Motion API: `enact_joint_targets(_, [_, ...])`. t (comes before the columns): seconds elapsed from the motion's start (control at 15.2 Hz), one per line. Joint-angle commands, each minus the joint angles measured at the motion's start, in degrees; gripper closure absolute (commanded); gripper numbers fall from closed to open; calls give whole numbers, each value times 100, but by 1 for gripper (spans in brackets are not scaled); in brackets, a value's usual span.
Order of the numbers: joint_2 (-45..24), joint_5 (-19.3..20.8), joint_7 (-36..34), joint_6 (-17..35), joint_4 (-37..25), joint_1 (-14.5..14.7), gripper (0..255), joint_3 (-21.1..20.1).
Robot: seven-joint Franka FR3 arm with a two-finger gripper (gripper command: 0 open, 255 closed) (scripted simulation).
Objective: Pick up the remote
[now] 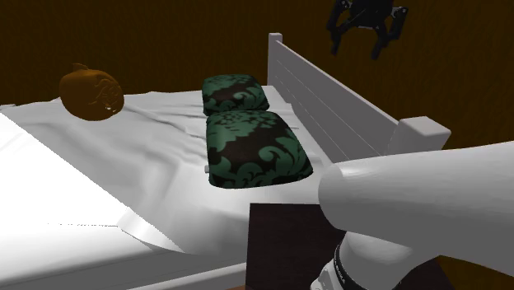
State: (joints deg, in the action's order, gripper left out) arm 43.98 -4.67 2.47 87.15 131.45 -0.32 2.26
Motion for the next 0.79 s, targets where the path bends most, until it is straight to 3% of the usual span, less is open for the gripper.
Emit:
enact_joint_targets(0.0, [0, 0, 0, 0, 0, 0, 0, 0])
enact_joint_targets(0.73, [492, -1083, -2425, 1291, 1584, 0, 0, -1591])
